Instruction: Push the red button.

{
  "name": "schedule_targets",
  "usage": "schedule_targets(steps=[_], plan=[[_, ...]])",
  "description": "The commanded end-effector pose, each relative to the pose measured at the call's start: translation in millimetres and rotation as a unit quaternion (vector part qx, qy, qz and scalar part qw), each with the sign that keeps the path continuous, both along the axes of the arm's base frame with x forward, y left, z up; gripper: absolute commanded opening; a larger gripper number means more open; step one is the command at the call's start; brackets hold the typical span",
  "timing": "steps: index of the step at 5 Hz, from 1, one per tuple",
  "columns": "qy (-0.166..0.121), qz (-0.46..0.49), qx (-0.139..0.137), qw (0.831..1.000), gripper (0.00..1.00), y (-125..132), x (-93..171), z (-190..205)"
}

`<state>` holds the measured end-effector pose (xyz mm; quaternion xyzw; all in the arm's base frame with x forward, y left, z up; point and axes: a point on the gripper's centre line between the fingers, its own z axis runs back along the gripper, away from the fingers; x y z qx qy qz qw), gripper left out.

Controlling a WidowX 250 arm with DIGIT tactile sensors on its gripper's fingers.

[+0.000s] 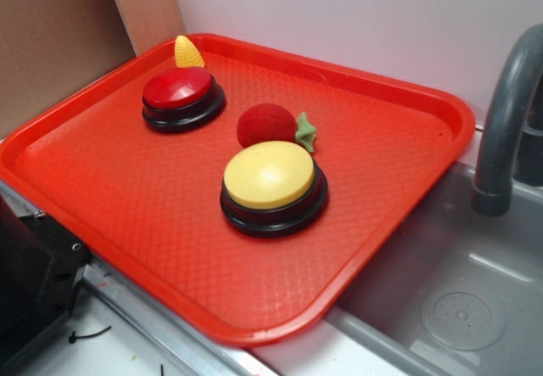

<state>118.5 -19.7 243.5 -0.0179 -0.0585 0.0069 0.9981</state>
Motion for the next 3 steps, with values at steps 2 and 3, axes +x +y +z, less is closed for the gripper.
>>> schedule_targets(steps=[2, 3], plan=[[-0.058, 0.07, 0.02, 0.996, 1.0, 22, 29, -24], [-0.108, 0.068, -0.003, 0.992, 1.0, 33, 59, -39]])
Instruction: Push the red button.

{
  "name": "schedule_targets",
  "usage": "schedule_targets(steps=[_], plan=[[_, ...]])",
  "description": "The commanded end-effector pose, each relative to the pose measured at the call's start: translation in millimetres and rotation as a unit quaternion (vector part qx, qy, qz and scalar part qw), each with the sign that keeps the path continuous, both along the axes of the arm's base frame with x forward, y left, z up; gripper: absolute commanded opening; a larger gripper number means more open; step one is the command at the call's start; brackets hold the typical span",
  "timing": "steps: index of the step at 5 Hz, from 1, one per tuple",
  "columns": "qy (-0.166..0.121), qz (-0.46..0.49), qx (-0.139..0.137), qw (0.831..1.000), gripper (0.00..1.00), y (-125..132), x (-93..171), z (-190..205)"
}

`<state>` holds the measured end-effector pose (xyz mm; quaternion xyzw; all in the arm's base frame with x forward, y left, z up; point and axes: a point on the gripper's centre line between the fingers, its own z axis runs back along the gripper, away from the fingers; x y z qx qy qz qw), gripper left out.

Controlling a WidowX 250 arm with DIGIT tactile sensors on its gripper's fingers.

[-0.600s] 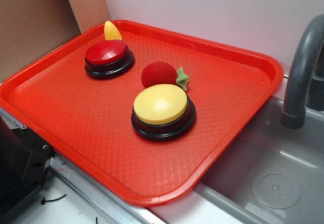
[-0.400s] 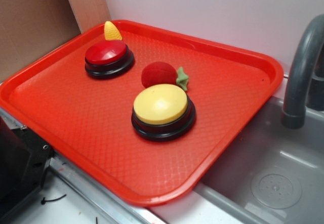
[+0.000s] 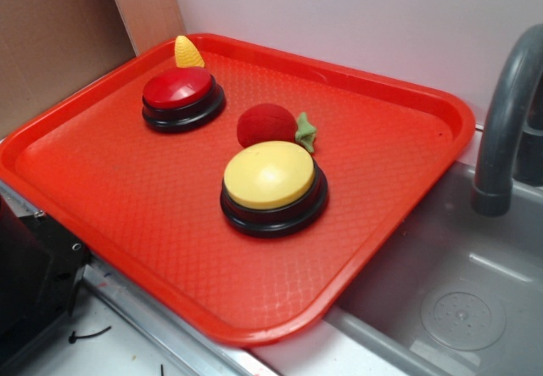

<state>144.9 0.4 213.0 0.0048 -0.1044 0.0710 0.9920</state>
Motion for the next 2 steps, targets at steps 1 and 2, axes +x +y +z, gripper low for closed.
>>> schedule_targets(steps=[1, 2], plan=[[-0.091, 0.018, -0.024, 0.995, 1.0, 27, 63, -32], [-0.064, 0.026, 0.003, 0.998, 1.0, 39, 85, -69]])
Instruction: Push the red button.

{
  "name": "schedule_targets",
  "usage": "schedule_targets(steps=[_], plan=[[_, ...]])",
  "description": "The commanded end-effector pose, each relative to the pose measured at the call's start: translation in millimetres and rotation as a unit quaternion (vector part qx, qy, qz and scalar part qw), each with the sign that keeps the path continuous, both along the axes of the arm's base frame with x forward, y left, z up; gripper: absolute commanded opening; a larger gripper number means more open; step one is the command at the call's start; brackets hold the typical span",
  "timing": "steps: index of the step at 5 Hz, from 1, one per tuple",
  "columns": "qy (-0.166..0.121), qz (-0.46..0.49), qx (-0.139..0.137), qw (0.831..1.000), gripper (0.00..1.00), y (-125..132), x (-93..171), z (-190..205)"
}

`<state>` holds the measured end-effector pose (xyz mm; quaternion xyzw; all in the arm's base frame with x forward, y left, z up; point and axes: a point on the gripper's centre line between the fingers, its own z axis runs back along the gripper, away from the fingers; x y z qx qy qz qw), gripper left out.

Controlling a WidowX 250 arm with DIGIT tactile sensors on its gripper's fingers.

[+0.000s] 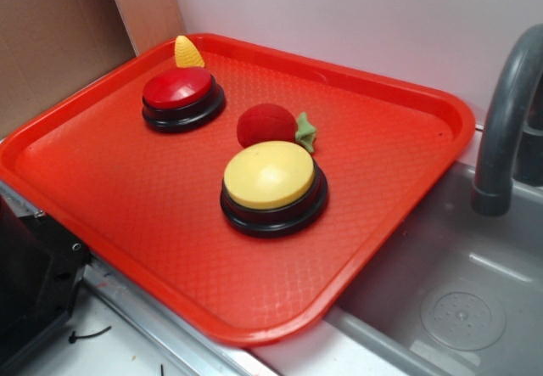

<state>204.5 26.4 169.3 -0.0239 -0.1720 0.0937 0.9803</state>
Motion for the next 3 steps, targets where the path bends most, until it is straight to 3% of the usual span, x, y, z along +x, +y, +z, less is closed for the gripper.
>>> schedule_targets(steps=[1, 3], plan=[[0.024, 0.019, 0.029, 0.999, 1.0, 26, 32, -51], [0.051, 0.026, 0.032, 0.998, 1.0, 42, 34, -88]])
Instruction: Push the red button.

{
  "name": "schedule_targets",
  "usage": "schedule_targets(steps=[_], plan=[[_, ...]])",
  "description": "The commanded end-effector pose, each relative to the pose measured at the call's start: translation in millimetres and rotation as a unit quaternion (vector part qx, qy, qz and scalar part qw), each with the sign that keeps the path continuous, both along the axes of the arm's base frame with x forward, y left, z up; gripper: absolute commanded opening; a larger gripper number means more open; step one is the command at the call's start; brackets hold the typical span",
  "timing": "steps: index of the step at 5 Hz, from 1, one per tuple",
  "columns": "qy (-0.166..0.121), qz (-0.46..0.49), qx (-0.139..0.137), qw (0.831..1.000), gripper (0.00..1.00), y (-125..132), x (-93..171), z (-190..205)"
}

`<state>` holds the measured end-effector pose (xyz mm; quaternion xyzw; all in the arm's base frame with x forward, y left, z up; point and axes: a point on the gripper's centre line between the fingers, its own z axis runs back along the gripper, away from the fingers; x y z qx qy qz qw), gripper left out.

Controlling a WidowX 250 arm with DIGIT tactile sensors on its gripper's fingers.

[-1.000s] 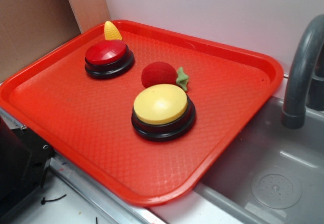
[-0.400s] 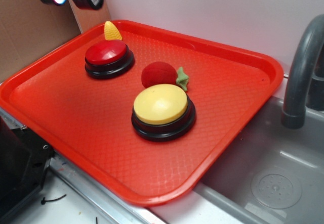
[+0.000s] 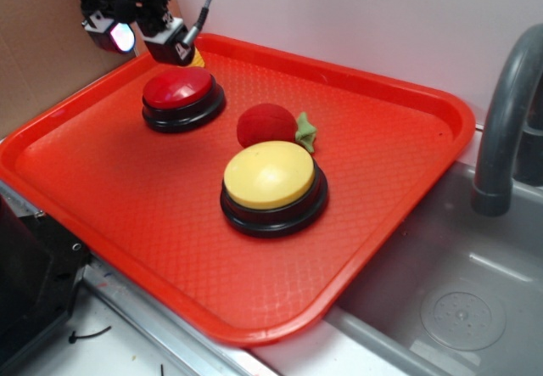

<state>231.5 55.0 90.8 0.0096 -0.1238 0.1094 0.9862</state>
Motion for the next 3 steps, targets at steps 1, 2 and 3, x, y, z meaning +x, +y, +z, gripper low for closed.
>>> schedule_targets(steps=[1, 2, 3], plan=[[0.015, 0.003, 0.006, 1.0, 1.0, 18, 15, -26], [0.035, 0.0, -0.001, 0.999, 1.0, 18, 18, -40], [0.057, -0.004, -0.002, 0.998, 1.0, 15, 16, -45]])
